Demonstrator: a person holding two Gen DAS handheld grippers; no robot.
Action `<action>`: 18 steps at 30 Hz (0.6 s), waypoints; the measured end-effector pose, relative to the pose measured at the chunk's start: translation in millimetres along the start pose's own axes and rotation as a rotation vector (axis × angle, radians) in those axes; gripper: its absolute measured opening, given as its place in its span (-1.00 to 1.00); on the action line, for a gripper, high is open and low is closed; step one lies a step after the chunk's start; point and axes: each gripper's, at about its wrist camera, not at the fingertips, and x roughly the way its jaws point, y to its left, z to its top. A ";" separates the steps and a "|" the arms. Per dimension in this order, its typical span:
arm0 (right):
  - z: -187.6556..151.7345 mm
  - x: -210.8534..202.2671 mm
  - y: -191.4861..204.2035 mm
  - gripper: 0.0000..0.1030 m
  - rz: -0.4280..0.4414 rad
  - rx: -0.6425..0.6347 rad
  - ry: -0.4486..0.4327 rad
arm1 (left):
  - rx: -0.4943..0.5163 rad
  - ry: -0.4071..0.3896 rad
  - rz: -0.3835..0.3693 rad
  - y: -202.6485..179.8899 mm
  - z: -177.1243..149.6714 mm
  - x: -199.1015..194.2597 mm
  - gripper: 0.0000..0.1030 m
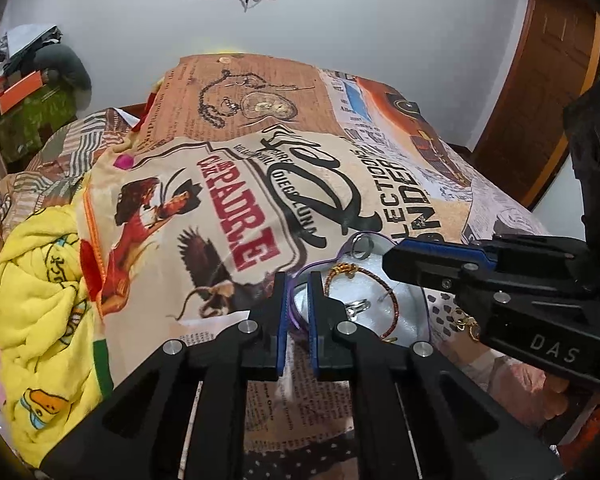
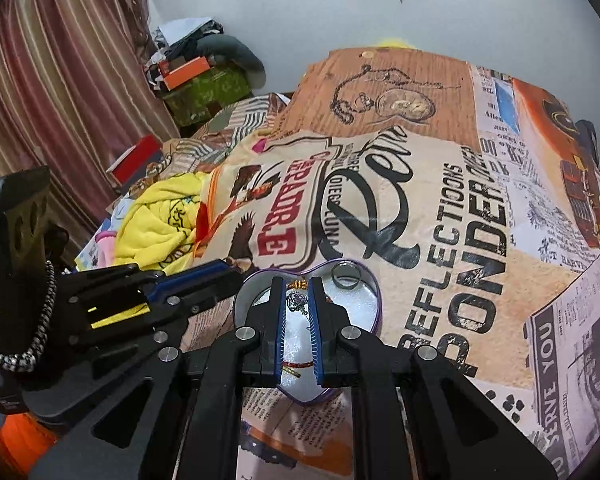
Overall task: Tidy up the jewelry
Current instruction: 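Lower the bracelet into the heart tin with the left gripper while the right gripper carries a small ring there, then open both grippers over the tin and withdraw toward the remaining jewelry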
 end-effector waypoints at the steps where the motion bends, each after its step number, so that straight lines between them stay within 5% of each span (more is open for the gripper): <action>1: -0.2 -0.7 0.3 -0.76 0.003 0.001 0.009 | 0.000 0.000 0.003 0.5 -0.1 -1.3 -0.88; 5: -1.7 -9.4 0.2 -0.72 -0.028 -0.010 -0.010 | 0.007 -0.011 0.018 -0.6 -0.7 -8.0 -0.65; 14: -12.9 -46.1 -16.1 -0.67 -0.082 0.020 -0.033 | 0.035 -0.018 0.018 -20.8 -3.0 -25.9 -0.63; 18: -24.8 -65.1 -28.3 -0.63 -0.123 0.036 -0.038 | 0.048 -0.014 0.015 -33.9 -5.3 -31.9 -0.46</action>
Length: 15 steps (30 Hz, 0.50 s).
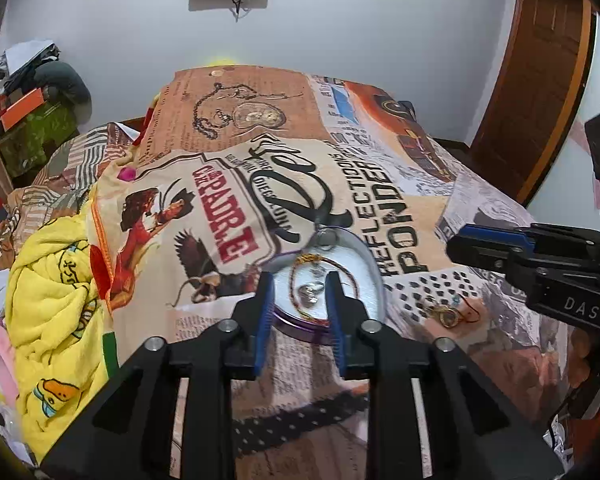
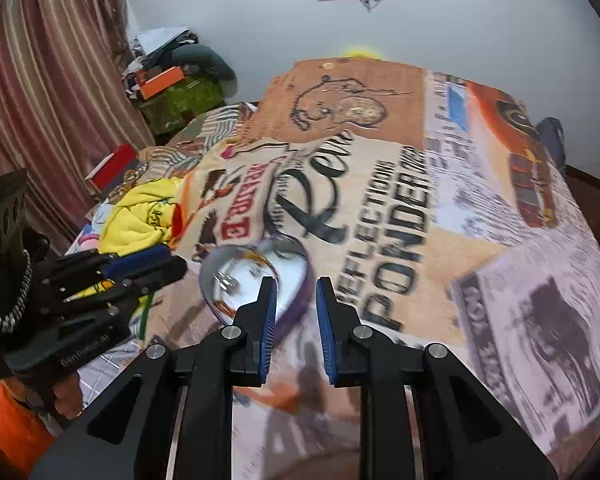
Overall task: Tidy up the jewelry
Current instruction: 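Open both grippers over the tin and withdraw toward the remaining jewelry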
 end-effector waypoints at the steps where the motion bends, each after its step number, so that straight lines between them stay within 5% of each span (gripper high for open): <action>1: -2.4 -3.3 -3.4 -0.63 -0.009 0.005 -0.001 | 0.004 0.002 0.000 -3.4 -0.5 -1.2 -0.46; 15: -53.3 -34.6 -66.6 -0.57 -0.108 0.105 0.051 | 0.082 0.106 -0.085 -75.4 -20.8 14.7 -0.33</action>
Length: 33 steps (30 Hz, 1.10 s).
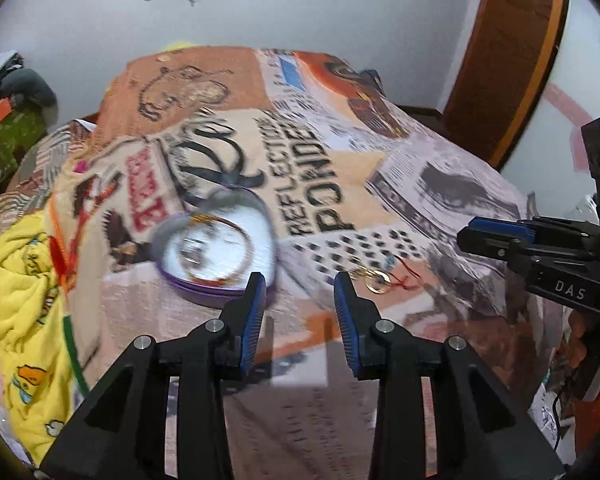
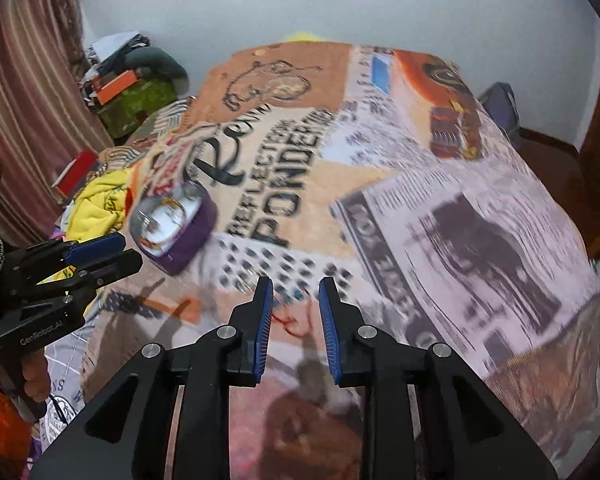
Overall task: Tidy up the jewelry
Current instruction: 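Open both grippers over the tin and withdraw toward the remaining jewelry, then grasp the gold hoop rings with the right gripper while the left gripper grasps a gold ring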
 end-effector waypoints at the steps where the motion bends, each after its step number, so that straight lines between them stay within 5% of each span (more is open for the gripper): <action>1: -3.4 0.5 -3.1 -0.56 -0.005 0.003 0.006 | 0.005 0.010 -0.009 -5.0 -1.0 4.0 -0.33; 9: -26.5 9.8 -23.1 -0.51 -0.016 0.019 0.066 | 0.023 0.113 -0.050 -26.3 -7.8 47.1 -0.33; 12: -31.3 14.9 -26.7 -0.33 -0.010 0.020 0.083 | 0.017 0.139 -0.067 -28.8 -8.8 58.9 -0.33; 28: -37.9 34.7 -29.5 -0.29 0.044 0.023 0.115 | 0.085 0.124 -0.038 -40.0 9.7 92.3 -0.40; 33: -40.1 34.8 -31.5 -0.29 0.048 0.036 0.114 | 0.094 0.113 -0.025 -41.1 13.1 98.0 -0.61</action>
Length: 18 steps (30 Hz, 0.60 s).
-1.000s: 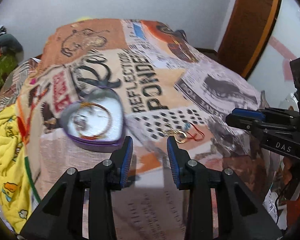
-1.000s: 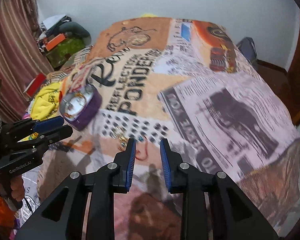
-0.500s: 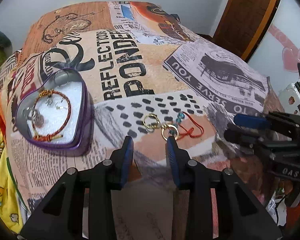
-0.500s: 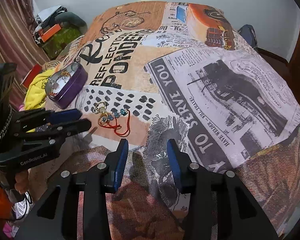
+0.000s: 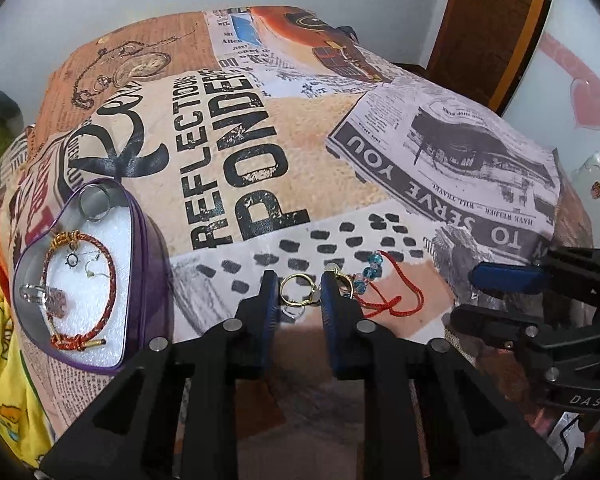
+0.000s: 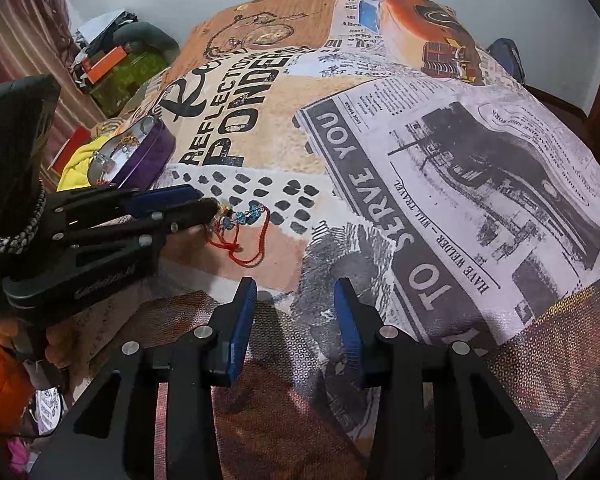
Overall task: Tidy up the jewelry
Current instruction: 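Grasp the gold hoop rings with the right gripper while the left gripper grasps a gold ring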
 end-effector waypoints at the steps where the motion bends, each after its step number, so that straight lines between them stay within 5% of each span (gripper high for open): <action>1: -0.1 0.1 -0.7 -0.29 0.000 0.003 0.000 | -0.001 -0.002 -0.002 0.2 0.1 -0.3 -0.61; 9: 7.3 -3.6 6.2 -0.29 0.016 -0.007 -0.021 | -0.072 -0.050 -0.050 11.6 -2.2 -24.7 -0.61; 18: 30.4 3.4 28.8 -0.29 0.037 -0.072 -0.051 | -0.118 -0.120 -0.018 41.7 -11.6 -65.7 -0.61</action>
